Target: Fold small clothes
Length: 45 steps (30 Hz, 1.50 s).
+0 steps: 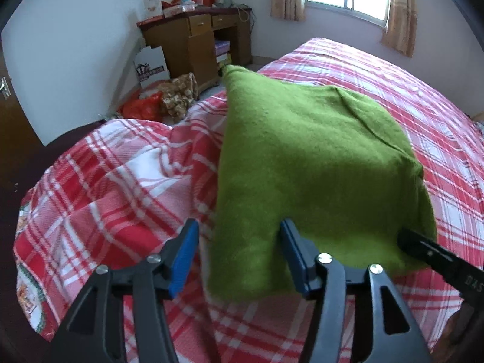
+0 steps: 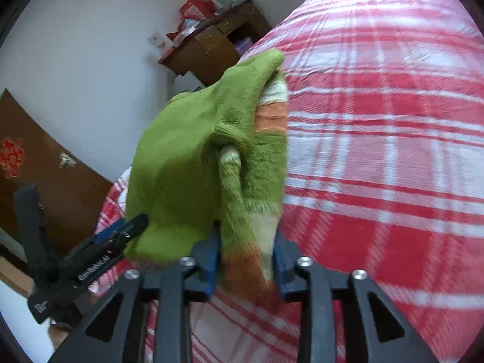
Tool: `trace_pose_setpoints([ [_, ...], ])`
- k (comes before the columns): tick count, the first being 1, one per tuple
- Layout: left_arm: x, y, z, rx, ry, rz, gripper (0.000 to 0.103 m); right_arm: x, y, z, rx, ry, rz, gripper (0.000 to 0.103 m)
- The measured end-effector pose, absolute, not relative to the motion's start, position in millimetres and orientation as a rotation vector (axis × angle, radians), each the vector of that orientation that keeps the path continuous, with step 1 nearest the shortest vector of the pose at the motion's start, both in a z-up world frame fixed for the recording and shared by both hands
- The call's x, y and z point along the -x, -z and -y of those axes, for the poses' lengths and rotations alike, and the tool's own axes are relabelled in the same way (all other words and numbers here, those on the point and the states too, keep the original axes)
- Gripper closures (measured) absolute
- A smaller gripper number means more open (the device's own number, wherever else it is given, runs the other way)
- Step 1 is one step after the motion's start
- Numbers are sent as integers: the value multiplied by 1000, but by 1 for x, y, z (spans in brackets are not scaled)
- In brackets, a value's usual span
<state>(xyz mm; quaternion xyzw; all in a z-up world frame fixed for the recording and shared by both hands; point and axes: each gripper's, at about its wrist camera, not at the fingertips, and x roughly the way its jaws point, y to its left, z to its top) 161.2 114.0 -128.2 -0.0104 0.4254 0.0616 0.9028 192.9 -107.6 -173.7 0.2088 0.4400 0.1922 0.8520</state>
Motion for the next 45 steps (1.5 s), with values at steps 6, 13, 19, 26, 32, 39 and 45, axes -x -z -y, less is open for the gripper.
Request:
trace_pose_setpoints([
  [6, -127, 116, -112, -60, -181, -810, 33, -139, 132, 111, -312, -254, -768, 47],
  [13, -87, 83, -103, -104, -165, -677, 0, -82, 81, 95, -202, -190, -578, 30],
  [19, -57, 53, -102, -103, -149, -602, 0, -38, 52, 85, -160, -157, -471, 28],
  [26, -28, 23, -98, -114, -123, -505, 0, 7, 15, 79, -97, -85, -342, 24],
  [32, -6, -1, -91, -148, -131, -420, 0, 32, -10, 79, -88, -57, -250, 18],
  [39, 6, -16, -93, -120, -121, -397, 0, 42, -19, 82, -113, -42, -218, 17],
  [45, 7, -17, -96, -119, -150, -390, 0, 47, -22, 79, -112, -42, -209, 17],
])
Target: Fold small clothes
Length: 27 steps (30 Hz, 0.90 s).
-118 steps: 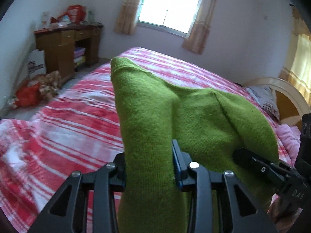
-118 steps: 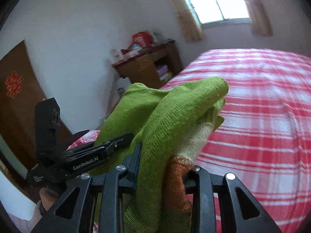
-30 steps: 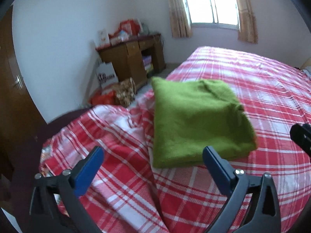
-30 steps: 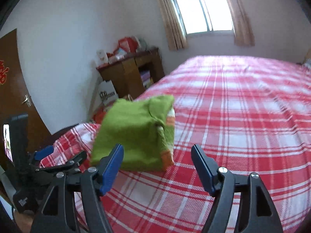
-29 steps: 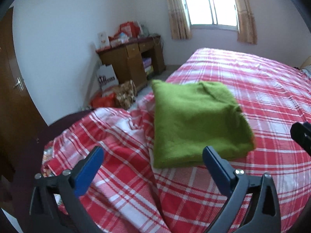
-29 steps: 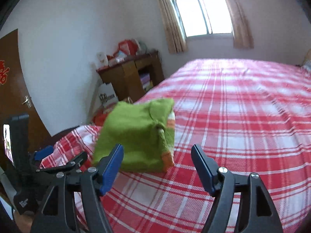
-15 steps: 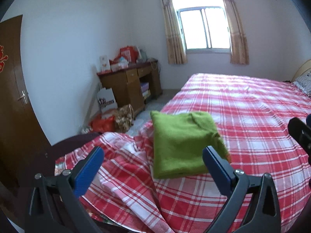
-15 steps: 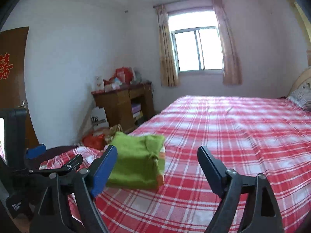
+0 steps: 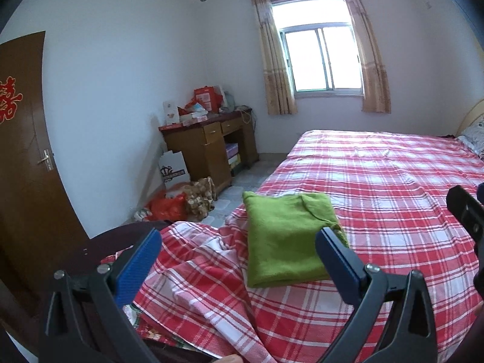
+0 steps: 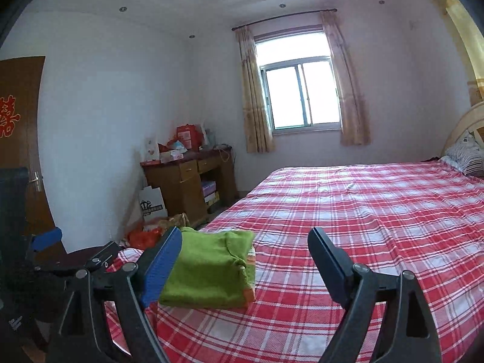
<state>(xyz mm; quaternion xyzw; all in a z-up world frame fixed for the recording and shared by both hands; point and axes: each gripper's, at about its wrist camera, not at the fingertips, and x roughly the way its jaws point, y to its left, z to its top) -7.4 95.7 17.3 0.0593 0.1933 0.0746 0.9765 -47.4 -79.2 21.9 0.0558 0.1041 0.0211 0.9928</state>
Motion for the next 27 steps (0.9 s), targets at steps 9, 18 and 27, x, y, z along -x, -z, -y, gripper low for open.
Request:
trace_pose_setpoints([
  [9, 11, -18, -96, -120, -150, -390, 0, 47, -20, 80, -123, -33, -214, 17],
  [18, 9, -17, -94, -121, -146, -400, 0, 48, -19, 81, -127, -31, -217, 17],
  [27, 7, -16, -92, -120, -144, -410, 0, 49, -19, 85, -140, -23, -224, 17],
])
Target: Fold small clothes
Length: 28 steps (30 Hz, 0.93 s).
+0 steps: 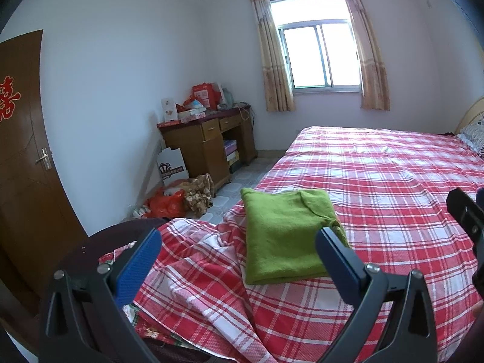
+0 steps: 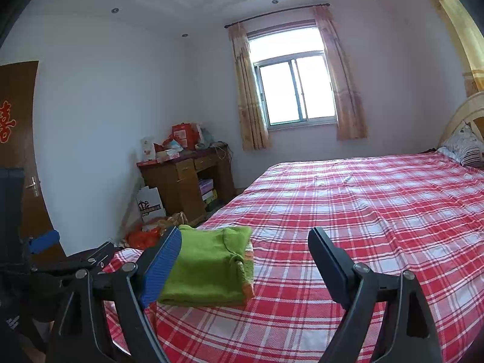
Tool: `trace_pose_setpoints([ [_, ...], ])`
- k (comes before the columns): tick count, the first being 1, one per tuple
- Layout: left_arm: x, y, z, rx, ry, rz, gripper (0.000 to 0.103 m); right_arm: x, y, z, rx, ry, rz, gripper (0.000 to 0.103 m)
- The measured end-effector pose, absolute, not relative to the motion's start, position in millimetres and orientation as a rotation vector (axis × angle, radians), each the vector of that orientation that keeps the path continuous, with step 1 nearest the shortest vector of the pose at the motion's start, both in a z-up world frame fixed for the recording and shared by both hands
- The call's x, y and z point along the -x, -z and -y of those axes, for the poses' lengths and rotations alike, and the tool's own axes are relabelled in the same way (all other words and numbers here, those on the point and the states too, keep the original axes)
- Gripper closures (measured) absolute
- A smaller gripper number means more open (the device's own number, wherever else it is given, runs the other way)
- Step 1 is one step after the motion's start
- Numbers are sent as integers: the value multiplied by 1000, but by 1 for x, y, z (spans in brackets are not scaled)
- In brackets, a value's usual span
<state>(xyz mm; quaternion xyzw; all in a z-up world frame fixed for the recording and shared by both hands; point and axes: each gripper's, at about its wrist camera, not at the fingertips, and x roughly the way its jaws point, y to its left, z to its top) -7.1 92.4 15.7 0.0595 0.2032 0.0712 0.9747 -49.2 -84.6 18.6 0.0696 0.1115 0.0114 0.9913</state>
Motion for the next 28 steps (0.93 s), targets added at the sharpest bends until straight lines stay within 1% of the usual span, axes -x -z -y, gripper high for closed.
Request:
trace_pose_setpoints([
  [23, -3, -5, -89, -140, -153, -445, 0, 44, -12, 87, -151, -10, -243, 17],
  [28, -18, 5, -105, -90, -104, -511, 0, 37, -6, 91, -159, -4, -264, 17],
])
